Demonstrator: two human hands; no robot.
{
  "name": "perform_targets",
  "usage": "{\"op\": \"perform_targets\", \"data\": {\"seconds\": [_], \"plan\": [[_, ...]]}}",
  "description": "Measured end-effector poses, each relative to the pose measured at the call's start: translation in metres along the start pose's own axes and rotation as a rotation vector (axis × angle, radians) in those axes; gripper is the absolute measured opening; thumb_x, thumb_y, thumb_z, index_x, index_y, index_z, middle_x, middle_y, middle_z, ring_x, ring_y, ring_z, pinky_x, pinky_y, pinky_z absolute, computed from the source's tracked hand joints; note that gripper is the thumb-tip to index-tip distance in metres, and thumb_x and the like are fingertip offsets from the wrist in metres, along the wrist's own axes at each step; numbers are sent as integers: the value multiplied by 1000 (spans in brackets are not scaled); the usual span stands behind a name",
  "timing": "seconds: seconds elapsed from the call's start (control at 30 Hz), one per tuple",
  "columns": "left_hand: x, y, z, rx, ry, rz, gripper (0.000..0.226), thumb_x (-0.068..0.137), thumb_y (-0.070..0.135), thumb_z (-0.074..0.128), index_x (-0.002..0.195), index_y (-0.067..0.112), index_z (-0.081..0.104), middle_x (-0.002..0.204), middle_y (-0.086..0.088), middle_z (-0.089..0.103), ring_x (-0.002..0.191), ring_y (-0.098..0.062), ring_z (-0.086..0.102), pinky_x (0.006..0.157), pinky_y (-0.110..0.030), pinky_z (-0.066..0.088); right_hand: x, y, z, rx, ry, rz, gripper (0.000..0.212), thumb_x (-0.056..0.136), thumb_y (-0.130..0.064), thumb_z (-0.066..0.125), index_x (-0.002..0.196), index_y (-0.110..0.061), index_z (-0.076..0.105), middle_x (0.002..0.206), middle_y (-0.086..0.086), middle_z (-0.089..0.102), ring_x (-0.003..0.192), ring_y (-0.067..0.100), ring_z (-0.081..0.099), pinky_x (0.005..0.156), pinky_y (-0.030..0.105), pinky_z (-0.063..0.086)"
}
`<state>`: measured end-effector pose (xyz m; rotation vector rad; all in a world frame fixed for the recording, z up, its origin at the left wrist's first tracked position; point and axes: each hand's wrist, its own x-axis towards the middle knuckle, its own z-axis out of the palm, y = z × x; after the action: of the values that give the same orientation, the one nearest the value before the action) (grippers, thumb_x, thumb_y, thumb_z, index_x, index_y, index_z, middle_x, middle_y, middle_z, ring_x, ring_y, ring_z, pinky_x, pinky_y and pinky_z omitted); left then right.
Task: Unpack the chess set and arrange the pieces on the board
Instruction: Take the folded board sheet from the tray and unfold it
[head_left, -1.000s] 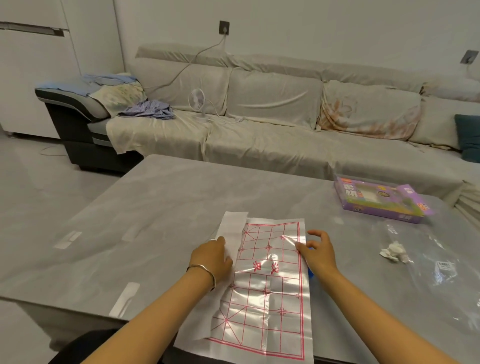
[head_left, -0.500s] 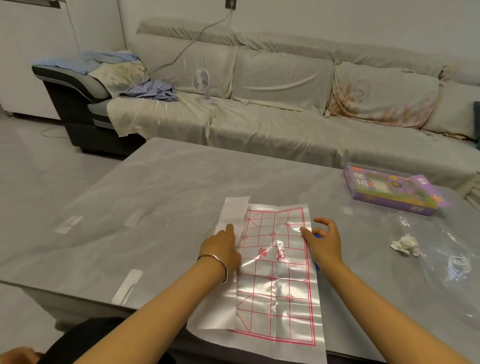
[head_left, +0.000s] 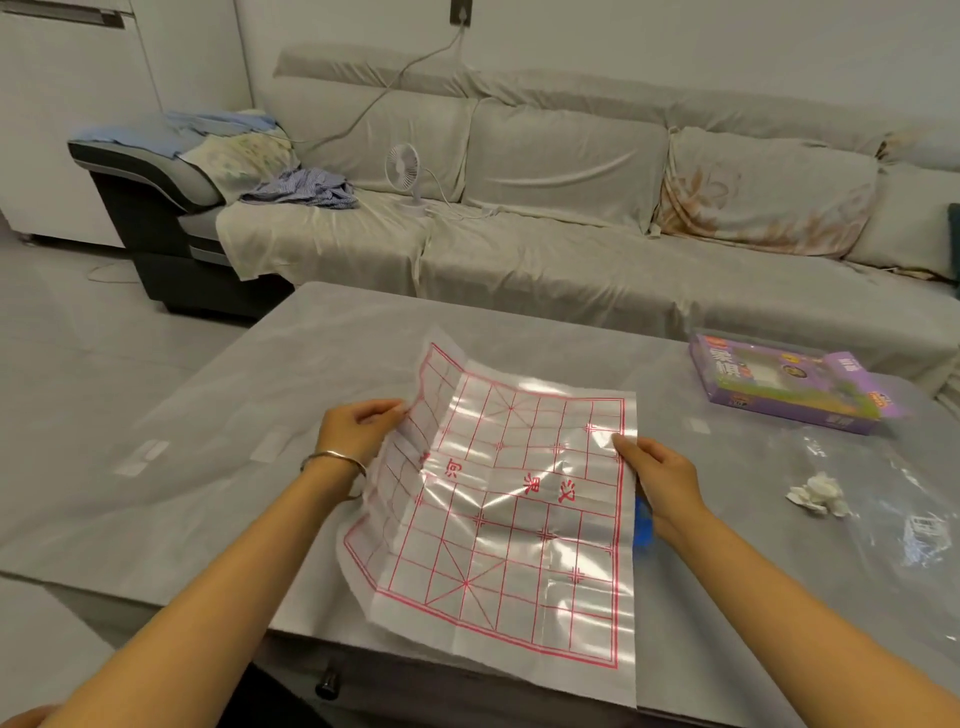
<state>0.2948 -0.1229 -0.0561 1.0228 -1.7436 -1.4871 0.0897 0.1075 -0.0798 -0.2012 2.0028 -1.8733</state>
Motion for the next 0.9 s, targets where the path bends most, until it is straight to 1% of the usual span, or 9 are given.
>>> {"op": "perform_targets", "data": {"seconds": [0.1,0.2,0.3,0.5,0.57,0.63,0.73,0.83,0.9], "plan": [[24,-2,-17,-73,42,-90,31,85,14,63,115,4,62,101,-7,63,87,-23,59,74,-30,47,21,-10,7,-37,8,-2,19,86,-19,65,100,-6,65,92,12,68,81,25,66,79,36,55],[50,-13,-23,-150,65,-189,25,84,7,63,108,0,64,95,-12,65,73,-23,60,65,-29,50,47,-19,18,-50,26,2,29,85,-15,66,112,-6,60,99,14,66,84,25,65,74,33,54],[78,-28,-20,-132,84,-217,24,85,3,62,107,-5,64,80,-10,64,67,-22,58,60,-25,52,72,-18,29,-96,26,9,37,81,-13,70,115,-6,58,106,15,64,96,30,63,92,42,51],[116,-32,-4,-168,170,-183,27,92,6,51,118,2,57,98,-14,63,71,-22,58,66,-29,51,103,-5,55,-114,42,31,29,80,-9,71,106,-8,60,104,15,65,96,30,63,94,42,50],[123,-29,2,-116,199,-103,33,93,9,50,126,6,50,116,-16,59,90,-26,59,81,-33,49,110,2,61,-101,58,56,26,79,-9,72,102,-10,59,104,15,65,96,32,63,94,45,50],[119,-25,11,73,205,24,43,92,17,54,133,8,43,133,-13,50,116,-28,50,95,-35,41,115,7,67,-102,64,75,26,80,-10,71,103,-8,59,102,16,65,92,33,64,88,45,53],[94,-18,35,218,78,156,55,89,30,58,137,13,38,142,-6,42,129,-25,40,104,-38,36,115,7,71,-172,38,57,25,83,-15,68,105,-8,58,99,13,66,85,29,65,75,40,56],[56,-22,69,396,-219,225,63,87,46,54,141,20,34,147,-1,36,135,-20,32,109,-38,31,110,3,58,-298,65,-38,27,82,-23,69,104,-14,56,104,8,64,93,25,63,87,42,53],[32,-27,93,650,-421,266,70,85,60,44,144,27,24,152,3,27,139,-19,24,113,-42,25,98,0,38,-379,69,-125,29,84,-23,67,109,-12,57,108,5,62,96,20,58,86,33,49]]}}
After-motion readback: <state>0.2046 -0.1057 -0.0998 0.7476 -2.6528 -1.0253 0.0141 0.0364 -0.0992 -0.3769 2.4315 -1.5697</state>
